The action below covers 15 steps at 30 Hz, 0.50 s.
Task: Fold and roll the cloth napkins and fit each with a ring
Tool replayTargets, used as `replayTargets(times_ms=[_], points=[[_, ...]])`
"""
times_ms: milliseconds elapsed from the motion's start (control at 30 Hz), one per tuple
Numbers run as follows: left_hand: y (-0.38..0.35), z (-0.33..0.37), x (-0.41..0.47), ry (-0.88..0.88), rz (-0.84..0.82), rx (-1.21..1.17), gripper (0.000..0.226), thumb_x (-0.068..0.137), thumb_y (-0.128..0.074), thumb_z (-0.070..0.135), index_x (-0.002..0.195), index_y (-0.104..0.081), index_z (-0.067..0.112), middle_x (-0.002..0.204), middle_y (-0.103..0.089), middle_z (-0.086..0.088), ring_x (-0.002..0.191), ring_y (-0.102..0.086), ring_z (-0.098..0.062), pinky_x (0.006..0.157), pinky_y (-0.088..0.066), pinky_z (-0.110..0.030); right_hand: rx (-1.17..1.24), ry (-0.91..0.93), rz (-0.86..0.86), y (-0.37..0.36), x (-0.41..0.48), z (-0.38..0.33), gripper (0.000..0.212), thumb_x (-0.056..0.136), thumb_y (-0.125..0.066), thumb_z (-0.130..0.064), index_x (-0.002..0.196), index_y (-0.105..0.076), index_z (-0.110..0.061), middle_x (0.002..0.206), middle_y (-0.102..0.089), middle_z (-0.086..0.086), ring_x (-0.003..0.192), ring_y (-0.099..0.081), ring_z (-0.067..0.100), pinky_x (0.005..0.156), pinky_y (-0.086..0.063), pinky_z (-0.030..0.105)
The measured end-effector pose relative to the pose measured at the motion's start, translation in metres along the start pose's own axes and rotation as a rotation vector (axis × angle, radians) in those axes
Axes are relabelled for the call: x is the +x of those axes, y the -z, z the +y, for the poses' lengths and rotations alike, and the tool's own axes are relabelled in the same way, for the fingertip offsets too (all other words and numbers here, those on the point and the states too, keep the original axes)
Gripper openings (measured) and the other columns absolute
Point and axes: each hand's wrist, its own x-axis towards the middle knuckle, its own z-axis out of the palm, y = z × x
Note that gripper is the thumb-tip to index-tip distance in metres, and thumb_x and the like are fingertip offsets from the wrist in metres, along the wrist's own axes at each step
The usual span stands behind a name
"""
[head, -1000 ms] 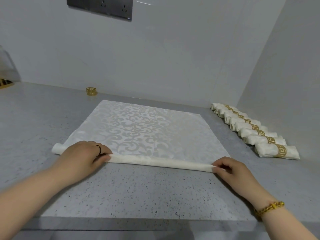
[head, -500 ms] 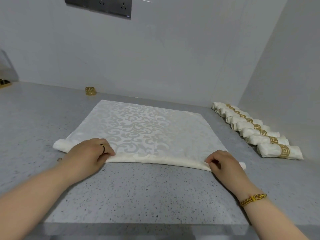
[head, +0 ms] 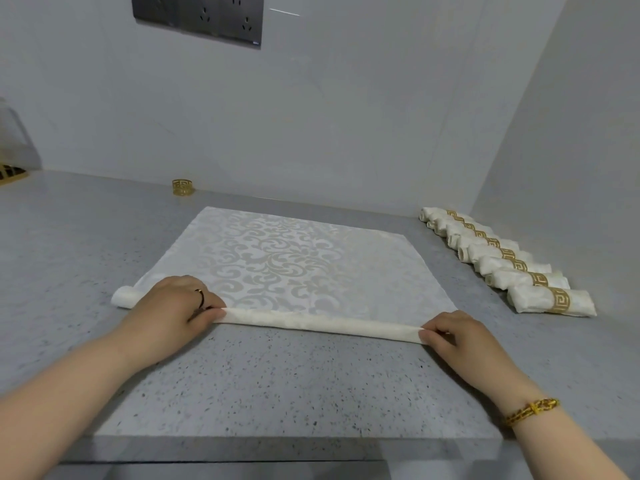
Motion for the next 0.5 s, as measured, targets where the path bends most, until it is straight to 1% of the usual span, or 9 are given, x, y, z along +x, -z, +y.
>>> replayTargets(times_ms=[67,100,167,233,300,367,433,467,500], points=[[0.002,0.003,-0.004,0.045,0.008,-0.070,0.013,0.089,-0.053,0.030,0.090,-0.067,0.030,0.088,-0.061,0.006,0.088,-0.050,-0.009,0.072,-0.032,-0.009,0.054,-0.067,-0.044,0.005,-0.002,-0.001,0.016,0.090,-0.053,-0.016,0.085,-0.067,-0.011,0.075,-0.055,-0.017,0.076,-0.046,0.001,0.066,-0.035,0.005],[0.003,0.005,-0.004,0.066,-0.009,-0.076,0.011,0.089,-0.054,0.027,0.087,-0.063,0.035,0.089,-0.058,0.008,0.087,-0.049,-0.007,0.071,-0.031,-0.007,0.075,-0.100,-0.073,0.007,-0.001,-0.001,0.017,0.091,-0.051,-0.015,0.083,-0.066,-0.011,0.075,-0.056,-0.016,0.074,-0.047,0.000,0.064,-0.035,0.007],[0.001,0.006,-0.004,0.111,-0.032,-0.069,0.011,0.088,-0.054,0.031,0.084,-0.053,0.041,0.086,-0.054,0.014,0.082,-0.047,-0.001,0.065,-0.029,-0.005,0.084,-0.141,-0.114,0.007,0.002,-0.002,0.017,0.091,-0.050,-0.016,0.078,-0.061,-0.015,0.076,-0.058,-0.012,0.071,-0.049,0.001,0.062,-0.035,0.010],[0.001,0.010,-0.004,0.154,-0.028,-0.066,0.008,0.087,-0.056,0.035,0.090,-0.050,0.038,0.085,-0.051,0.018,0.084,-0.047,-0.001,0.063,-0.029,-0.005,0.050,-0.166,-0.100,0.004,0.006,-0.003,0.012,0.088,-0.054,-0.018,0.077,-0.053,-0.019,0.079,-0.057,-0.006,0.071,-0.047,0.006,0.060,-0.034,0.013],[-0.001,0.007,-0.001,0.166,-0.003,-0.048,0.015,0.084,-0.060,0.035,0.093,-0.048,0.035,0.085,-0.048,0.020,0.086,-0.049,-0.004,0.064,-0.031,-0.006,-0.018,-0.176,-0.054,0.000,0.009,-0.004,0.018,0.085,-0.059,-0.020,0.074,-0.045,-0.021,0.079,-0.051,-0.005,0.070,-0.043,0.008,0.057,-0.030,0.014],[0.000,0.009,-0.003,0.124,0.018,0.003,0.012,0.082,-0.064,0.029,0.089,-0.055,0.032,0.083,-0.048,0.023,0.084,-0.050,-0.006,0.066,-0.032,-0.007,-0.079,-0.121,0.036,-0.003,0.009,-0.006,0.029,0.083,-0.061,-0.017,0.066,-0.038,-0.024,0.078,-0.047,-0.005,0.075,-0.040,0.011,0.057,-0.028,0.015],[0.000,0.006,-0.007,0.039,0.019,0.077,0.009,0.074,-0.074,0.016,0.076,-0.069,0.023,0.076,-0.056,0.019,0.074,-0.051,-0.009,0.065,-0.028,-0.006,-0.132,-0.028,0.088,-0.007,0.006,-0.007,0.035,0.083,-0.060,-0.014,0.061,-0.035,-0.027,0.078,-0.049,-0.004,0.079,-0.039,0.011,0.060,-0.028,0.017],[0.002,0.006,-0.009,-0.016,0.007,0.114,0.012,0.069,-0.078,0.010,0.068,-0.071,0.020,0.071,-0.060,0.016,0.068,-0.052,-0.010,0.065,-0.028,-0.007,-0.132,0.005,0.095,-0.009,0.004,-0.005,0.037,0.084,-0.060,-0.014,0.061,-0.035,-0.029,0.075,-0.049,-0.007,0.076,-0.039,0.009,0.061,-0.029,0.016],[0.004,0.005,-0.012,-0.064,0.013,0.145,0.014,0.066,-0.080,0.009,0.066,-0.072,0.019,0.068,-0.061,0.016,0.065,-0.054,-0.010,0.063,-0.030,-0.007,-0.106,0.020,0.091,-0.009,0.000,-0.003,0.036,0.084,-0.060,-0.014,0.062,-0.036,-0.030,0.072,-0.048,-0.011,0.073,-0.039,0.006,0.062,-0.031,0.014]])
